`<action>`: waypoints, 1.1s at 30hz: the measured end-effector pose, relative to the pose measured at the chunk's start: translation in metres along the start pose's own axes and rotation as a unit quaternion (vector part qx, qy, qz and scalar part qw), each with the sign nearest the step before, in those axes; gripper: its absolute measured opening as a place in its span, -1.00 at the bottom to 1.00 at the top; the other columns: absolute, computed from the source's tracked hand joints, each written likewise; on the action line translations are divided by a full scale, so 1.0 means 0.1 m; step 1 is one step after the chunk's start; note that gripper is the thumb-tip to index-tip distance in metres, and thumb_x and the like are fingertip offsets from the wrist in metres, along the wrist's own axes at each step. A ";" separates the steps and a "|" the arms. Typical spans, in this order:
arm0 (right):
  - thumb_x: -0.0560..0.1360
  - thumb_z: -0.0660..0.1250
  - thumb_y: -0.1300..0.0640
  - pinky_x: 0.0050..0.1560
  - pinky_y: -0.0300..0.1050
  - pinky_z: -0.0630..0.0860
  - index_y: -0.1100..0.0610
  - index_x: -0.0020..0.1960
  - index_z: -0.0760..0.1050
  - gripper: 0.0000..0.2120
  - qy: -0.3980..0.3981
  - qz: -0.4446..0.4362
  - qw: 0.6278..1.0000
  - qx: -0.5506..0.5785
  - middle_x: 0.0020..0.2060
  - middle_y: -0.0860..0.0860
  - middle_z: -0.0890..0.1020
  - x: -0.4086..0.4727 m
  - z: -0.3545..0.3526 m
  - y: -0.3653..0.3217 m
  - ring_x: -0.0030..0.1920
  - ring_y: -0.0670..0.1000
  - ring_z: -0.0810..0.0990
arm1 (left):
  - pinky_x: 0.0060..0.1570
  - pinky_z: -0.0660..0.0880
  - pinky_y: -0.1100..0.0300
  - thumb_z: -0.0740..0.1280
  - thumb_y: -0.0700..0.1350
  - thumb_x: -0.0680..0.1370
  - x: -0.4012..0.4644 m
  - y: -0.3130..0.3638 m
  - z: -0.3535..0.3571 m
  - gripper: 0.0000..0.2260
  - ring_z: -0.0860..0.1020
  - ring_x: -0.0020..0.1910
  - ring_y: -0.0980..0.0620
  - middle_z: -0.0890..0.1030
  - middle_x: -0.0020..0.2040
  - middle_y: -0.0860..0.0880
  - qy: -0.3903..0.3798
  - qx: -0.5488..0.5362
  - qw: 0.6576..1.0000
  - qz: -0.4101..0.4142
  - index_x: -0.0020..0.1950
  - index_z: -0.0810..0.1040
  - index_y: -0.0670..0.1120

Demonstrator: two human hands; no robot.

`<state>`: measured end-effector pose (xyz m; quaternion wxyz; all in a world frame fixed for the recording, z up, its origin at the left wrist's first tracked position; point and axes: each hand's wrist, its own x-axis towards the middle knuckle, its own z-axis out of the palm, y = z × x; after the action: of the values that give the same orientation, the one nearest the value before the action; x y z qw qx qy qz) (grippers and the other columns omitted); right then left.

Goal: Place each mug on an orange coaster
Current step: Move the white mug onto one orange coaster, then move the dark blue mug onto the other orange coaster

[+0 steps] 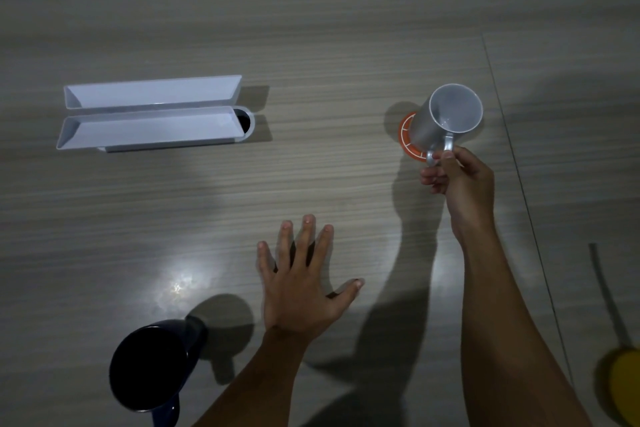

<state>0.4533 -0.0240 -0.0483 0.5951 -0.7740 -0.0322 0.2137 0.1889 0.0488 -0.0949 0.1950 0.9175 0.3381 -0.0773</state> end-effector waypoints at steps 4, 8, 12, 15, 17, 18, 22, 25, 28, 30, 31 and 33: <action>0.61 0.24 0.17 -0.37 -0.22 0.45 0.05 -0.13 0.60 -0.79 -0.004 0.000 1.000 -0.001 -0.41 0.01 0.66 -0.01 0.00 -0.01 -0.39 -0.01 0.61 | 0.47 -0.08 -0.42 0.14 0.52 0.44 0.00 0.00 0.01 -0.14 -0.09 0.62 -0.16 0.02 0.66 0.00 0.003 0.004 1.000 -0.001 0.61 0.06 0.13; 0.61 0.25 0.15 -0.41 -0.23 0.46 0.06 -0.07 0.61 -0.83 -0.006 0.008 1.000 0.000 -0.43 -0.01 0.67 -0.01 -0.01 -0.02 -0.40 -0.03 0.61 | 0.47 -0.08 -0.43 0.12 0.53 0.44 0.00 0.00 0.02 -0.15 -0.11 0.62 -0.15 0.00 0.66 0.00 0.001 0.007 1.000 -0.004 0.61 0.04 0.13; 0.59 0.30 0.19 -0.45 -0.23 0.46 0.10 0.08 0.59 -0.88 0.011 0.006 1.000 0.010 -0.38 0.01 0.68 -0.07 0.00 0.04 -0.45 -0.05 0.58 | 0.47 -0.08 -0.43 0.13 0.52 0.44 -0.01 -0.01 0.04 -0.14 -0.10 0.62 -0.16 0.00 0.66 0.00 0.006 0.010 1.000 -0.002 0.62 0.03 0.13; 0.55 0.31 0.29 -0.44 -0.25 0.47 0.13 0.23 0.50 -0.73 0.044 0.020 0.999 0.024 -0.29 0.03 0.68 -0.24 0.00 0.13 -0.44 -0.09 0.60 | 0.47 -0.10 -0.43 0.14 0.51 0.44 -0.02 -0.01 0.06 -0.15 -0.09 0.62 -0.17 0.01 0.66 -0.01 0.016 0.012 1.000 0.003 0.62 0.04 0.12; 0.55 0.30 0.35 -0.43 -0.29 0.48 0.09 0.23 0.47 -0.70 0.061 0.025 0.998 0.021 -0.25 0.06 0.67 -0.42 -0.03 0.22 -0.46 -0.12 0.58 | 0.47 -0.12 -0.42 0.11 0.52 0.45 -0.02 -0.01 0.07 -0.15 -0.13 0.62 -0.17 -0.03 0.66 -0.01 0.018 0.015 1.000 0.006 0.62 0.01 0.12; 0.56 0.29 0.37 -0.42 -0.31 0.49 0.08 0.20 0.48 -0.71 0.057 0.022 0.998 0.012 -0.25 0.07 0.67 -0.53 -0.05 0.29 -0.47 -0.14 0.57 | 0.48 -0.14 -0.42 0.09 0.52 0.46 -0.01 -0.01 0.07 -0.15 -0.14 0.62 -0.17 -0.05 0.66 -0.01 0.018 0.018 1.000 0.005 0.62 -0.01 0.13; 0.57 0.33 0.31 -0.26 -0.13 0.54 -0.11 -0.04 0.58 -0.70 0.001 0.020 0.998 -0.053 -0.27 0.02 0.70 -1.08 -0.13 0.59 -0.39 -0.07 0.62 | 0.48 -0.18 -0.40 0.00 0.53 0.47 -0.05 0.00 0.05 -0.17 -0.19 0.61 -0.18 -0.10 0.66 -0.02 0.019 0.026 0.999 0.005 0.62 -0.07 0.12; 0.56 0.38 0.21 -0.14 0.00 0.58 -0.22 -0.08 0.61 -0.71 -0.038 0.022 0.994 -0.101 -0.23 0.00 0.71 -1.57 -0.19 0.70 -0.28 0.04 0.66 | 0.49 -0.21 -0.37 -0.02 0.52 0.48 -0.08 0.00 0.03 -0.18 -0.19 0.61 -0.17 -0.11 0.66 -0.01 0.021 0.023 0.999 0.008 0.62 -0.08 0.13; 0.57 0.39 0.17 -0.10 -0.03 0.62 -0.24 -0.07 0.59 -0.73 -0.072 0.026 0.987 -0.139 -0.17 -0.01 0.71 -2.03 -0.25 0.72 -0.18 0.07 0.70 | 0.53 -0.16 -0.31 0.01 0.45 0.52 -0.22 -0.09 0.04 -0.23 -0.13 0.62 -0.16 -0.05 0.66 -0.03 0.010 0.018 0.999 0.029 0.62 -0.05 0.09; 0.57 0.38 0.17 -0.07 -0.06 0.64 -0.15 -0.01 0.60 -0.80 -0.091 0.029 0.982 -0.165 -0.14 -0.03 0.70 -2.28 -0.31 0.75 -0.13 0.05 0.71 | 0.55 -0.09 -0.24 0.02 0.38 0.56 -0.48 -0.19 0.10 -0.27 -0.06 0.62 -0.15 0.00 0.66 -0.06 0.011 0.019 0.998 0.055 0.63 -0.01 0.03; 0.57 0.37 0.17 -0.06 -0.10 0.62 -0.09 0.03 0.61 -0.84 -0.098 0.027 0.979 -0.176 -0.13 -0.04 0.69 -2.42 -0.31 0.74 -0.12 0.03 0.71 | 0.55 -0.08 -0.20 0.03 0.34 0.58 -0.69 -0.27 0.12 -0.29 -0.04 0.62 -0.14 0.00 0.66 -0.06 0.015 0.017 0.997 0.070 0.63 0.00 0.00; 0.58 0.37 0.17 -0.08 -0.21 0.58 -0.01 0.07 0.62 -0.87 -0.102 0.024 0.975 -0.197 -0.13 -0.06 0.68 -2.57 -0.31 0.78 -0.12 -0.05 0.69 | 0.54 -0.10 -0.11 0.03 0.29 0.61 -1.02 -0.39 0.23 -0.32 -0.03 0.62 -0.10 -0.01 0.65 -0.04 0.015 0.005 0.995 0.094 0.63 -0.01 -0.02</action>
<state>0.2161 -0.1526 -0.0400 0.4191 -0.8509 -0.1152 0.2951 0.0857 0.0062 -0.0994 0.1912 0.9473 0.2526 -0.0465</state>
